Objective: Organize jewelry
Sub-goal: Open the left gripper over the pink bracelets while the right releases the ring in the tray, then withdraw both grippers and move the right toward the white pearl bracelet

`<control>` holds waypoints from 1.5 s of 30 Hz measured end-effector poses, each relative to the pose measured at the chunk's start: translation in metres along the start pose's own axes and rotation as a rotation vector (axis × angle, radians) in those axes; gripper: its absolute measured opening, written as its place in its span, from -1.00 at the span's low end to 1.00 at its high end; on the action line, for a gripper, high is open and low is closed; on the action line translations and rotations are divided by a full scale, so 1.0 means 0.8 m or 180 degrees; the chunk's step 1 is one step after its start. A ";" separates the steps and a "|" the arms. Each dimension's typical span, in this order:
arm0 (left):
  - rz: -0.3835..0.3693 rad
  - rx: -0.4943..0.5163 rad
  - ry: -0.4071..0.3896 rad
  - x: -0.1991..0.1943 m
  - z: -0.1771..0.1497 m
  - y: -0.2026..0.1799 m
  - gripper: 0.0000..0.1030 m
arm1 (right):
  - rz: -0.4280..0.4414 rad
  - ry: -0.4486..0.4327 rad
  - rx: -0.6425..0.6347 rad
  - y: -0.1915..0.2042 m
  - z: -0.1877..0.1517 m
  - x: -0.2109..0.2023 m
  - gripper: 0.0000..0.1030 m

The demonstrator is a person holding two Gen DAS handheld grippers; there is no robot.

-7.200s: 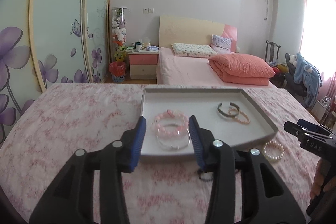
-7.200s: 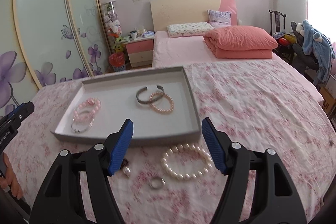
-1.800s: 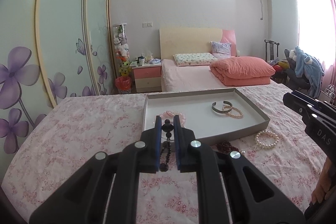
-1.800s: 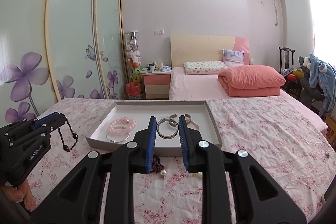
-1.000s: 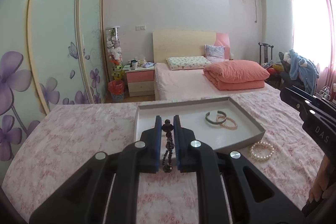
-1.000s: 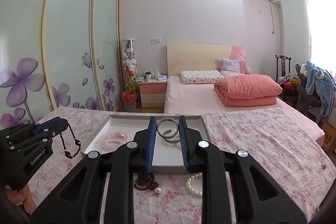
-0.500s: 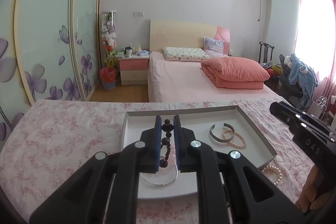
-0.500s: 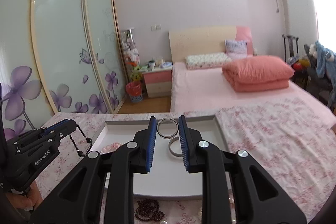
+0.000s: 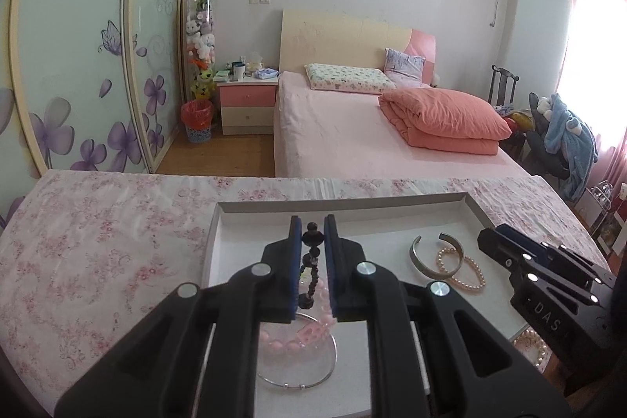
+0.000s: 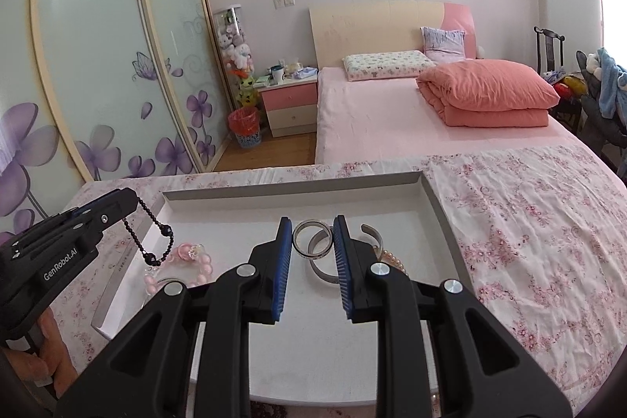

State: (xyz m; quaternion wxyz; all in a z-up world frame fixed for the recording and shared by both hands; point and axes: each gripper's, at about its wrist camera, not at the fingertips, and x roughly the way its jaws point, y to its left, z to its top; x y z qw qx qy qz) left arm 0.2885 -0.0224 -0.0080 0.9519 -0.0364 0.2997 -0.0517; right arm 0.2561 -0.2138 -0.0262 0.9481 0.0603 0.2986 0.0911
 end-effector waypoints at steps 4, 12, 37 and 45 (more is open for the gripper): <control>-0.0033 -0.0109 -0.0014 0.001 0.002 0.010 -0.58 | -0.0030 -0.0014 0.0007 -0.002 0.000 -0.002 -0.34; 0.0055 -0.0171 -0.0047 -0.014 -0.001 0.022 -0.58 | -0.0072 -0.0012 0.0039 -0.006 -0.002 -0.010 -0.34; 0.0013 0.0141 0.0055 -0.129 -0.106 0.008 0.15 | -0.0495 0.0667 -0.0109 -0.080 -0.103 -0.086 -0.05; -0.0006 0.0155 0.0134 -0.126 -0.116 0.007 0.15 | -0.0629 0.0735 0.0000 -0.104 -0.104 -0.071 -0.26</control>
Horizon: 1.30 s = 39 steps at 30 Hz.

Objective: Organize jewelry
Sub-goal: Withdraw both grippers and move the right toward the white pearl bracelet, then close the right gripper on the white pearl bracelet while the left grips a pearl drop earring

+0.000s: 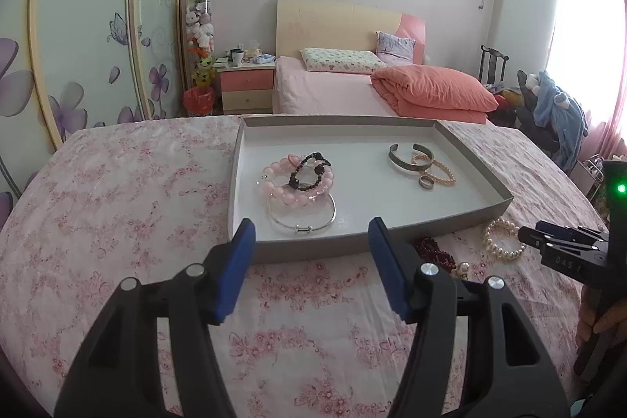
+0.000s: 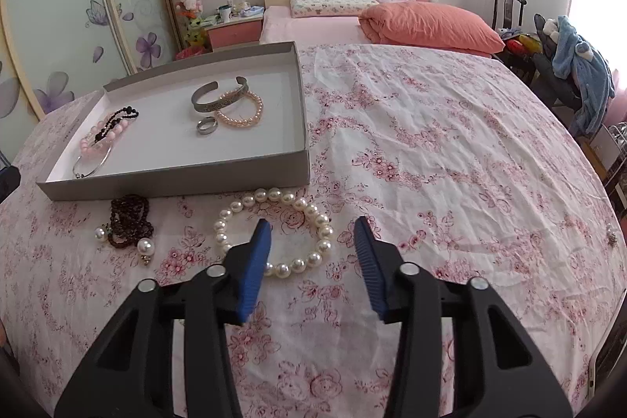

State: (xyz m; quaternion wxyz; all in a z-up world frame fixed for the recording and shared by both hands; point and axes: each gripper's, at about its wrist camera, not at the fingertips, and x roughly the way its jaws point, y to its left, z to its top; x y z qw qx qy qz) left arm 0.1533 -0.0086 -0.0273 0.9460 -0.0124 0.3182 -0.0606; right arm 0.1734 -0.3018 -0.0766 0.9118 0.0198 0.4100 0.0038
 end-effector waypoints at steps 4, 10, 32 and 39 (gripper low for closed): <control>-0.0030 0.0049 0.0034 0.003 -0.002 -0.005 0.15 | -0.0072 0.0100 0.0007 0.000 -0.001 0.014 -0.42; -0.0139 0.0229 0.0146 0.013 -0.009 -0.029 0.15 | -0.0098 0.0106 -0.0004 0.000 -0.007 0.017 -0.79; -0.0391 0.0509 0.0815 0.098 -0.033 -0.097 -0.55 | 0.0051 0.0115 0.0124 -0.013 -0.006 0.016 -0.79; -0.0377 0.0450 0.0779 0.093 -0.033 -0.087 -0.73 | 0.0047 0.0114 0.0121 -0.013 -0.006 0.015 -0.79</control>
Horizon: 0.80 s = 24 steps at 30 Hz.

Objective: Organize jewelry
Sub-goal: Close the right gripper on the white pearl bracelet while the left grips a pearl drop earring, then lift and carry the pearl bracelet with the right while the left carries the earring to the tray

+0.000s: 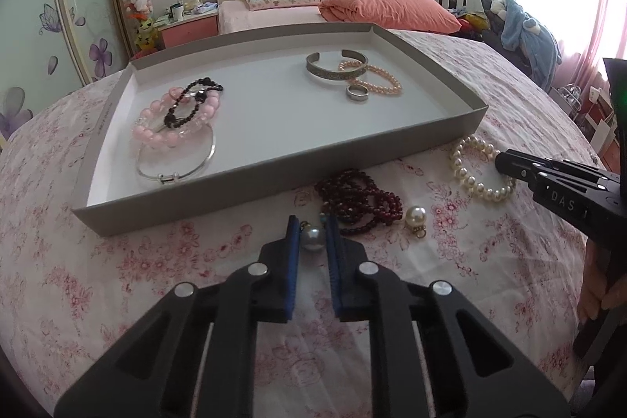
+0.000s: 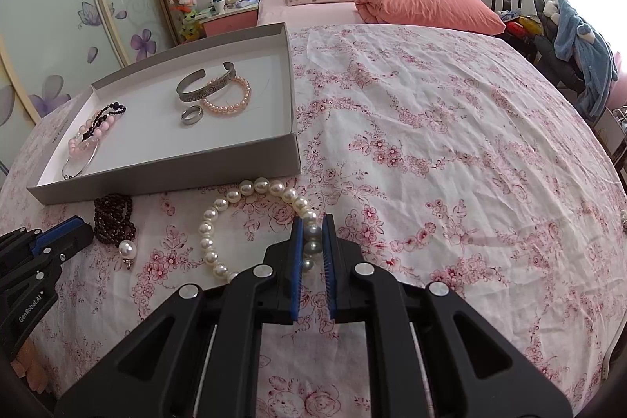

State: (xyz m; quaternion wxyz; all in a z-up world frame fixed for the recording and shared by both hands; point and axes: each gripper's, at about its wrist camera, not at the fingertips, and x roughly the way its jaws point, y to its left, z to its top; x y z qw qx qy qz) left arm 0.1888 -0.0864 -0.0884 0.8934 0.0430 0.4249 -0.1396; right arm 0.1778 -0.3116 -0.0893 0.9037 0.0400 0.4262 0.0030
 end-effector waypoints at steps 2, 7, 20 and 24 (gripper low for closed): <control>0.0006 -0.0030 -0.0007 -0.006 -0.004 0.008 -0.73 | 0.0003 0.0000 0.0000 0.000 0.000 0.000 -0.79; 0.0114 -0.0099 0.0007 -0.019 -0.019 0.036 -0.73 | 0.0033 0.0003 -0.0045 0.005 -0.001 0.000 -0.79; 0.0177 -0.0205 0.0041 -0.022 -0.023 0.052 -0.72 | 0.0037 0.0003 -0.0048 0.007 -0.001 0.000 -0.79; 0.0173 -0.0232 0.0034 -0.022 -0.022 0.052 -0.73 | 0.0075 -0.0007 0.0002 0.004 -0.001 0.000 -0.79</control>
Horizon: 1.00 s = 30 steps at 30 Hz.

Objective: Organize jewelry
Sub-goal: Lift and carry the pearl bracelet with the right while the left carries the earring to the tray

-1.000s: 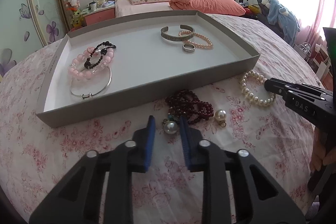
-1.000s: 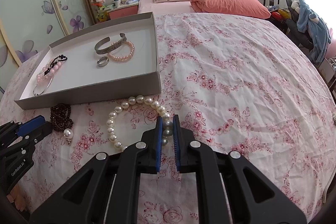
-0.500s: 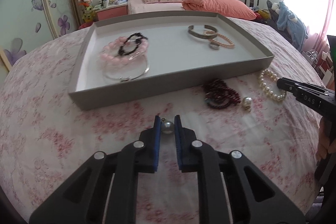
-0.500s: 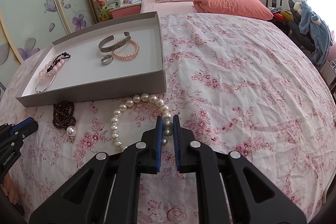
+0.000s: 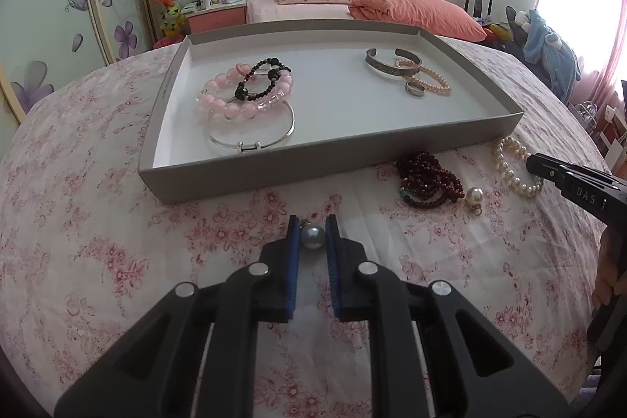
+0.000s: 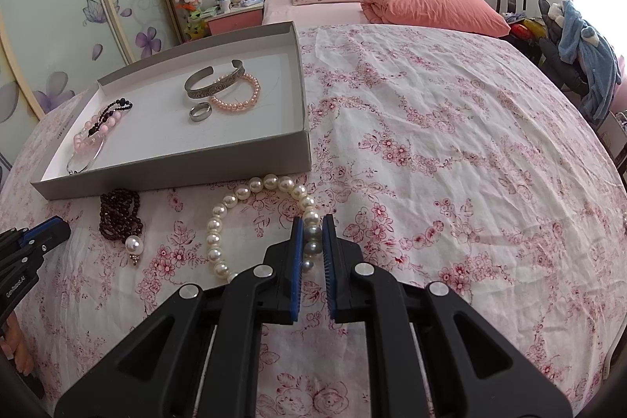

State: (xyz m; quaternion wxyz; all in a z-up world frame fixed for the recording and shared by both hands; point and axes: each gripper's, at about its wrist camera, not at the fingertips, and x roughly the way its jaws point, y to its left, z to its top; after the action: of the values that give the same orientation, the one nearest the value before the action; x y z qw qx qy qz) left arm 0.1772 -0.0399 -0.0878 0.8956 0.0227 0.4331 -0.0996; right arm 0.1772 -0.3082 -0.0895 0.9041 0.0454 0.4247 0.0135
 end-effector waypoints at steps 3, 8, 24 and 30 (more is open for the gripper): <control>0.0022 -0.0033 -0.0008 -0.001 0.001 0.002 -0.73 | 0.0056 -0.0031 0.0055 -0.002 -0.001 -0.003 -0.80; 0.0086 -0.0109 -0.0114 -0.014 0.000 0.012 -0.73 | 0.0179 -0.0199 0.0047 0.005 0.001 -0.020 -0.80; 0.0486 -0.0138 -0.0734 -0.074 0.002 0.019 -0.73 | 0.0671 -0.0753 -0.0014 0.046 0.016 -0.081 -0.80; 0.0573 -0.0110 -0.0880 -0.085 0.002 0.014 -0.73 | 0.0706 -0.0826 -0.0046 0.056 0.015 -0.089 -0.80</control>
State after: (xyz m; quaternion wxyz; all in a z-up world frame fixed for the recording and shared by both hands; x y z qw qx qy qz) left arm 0.1398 -0.0183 -0.0342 0.9522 0.0321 0.3036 -0.0136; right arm 0.1415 -0.2689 -0.0231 0.9446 0.0868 0.2968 0.1102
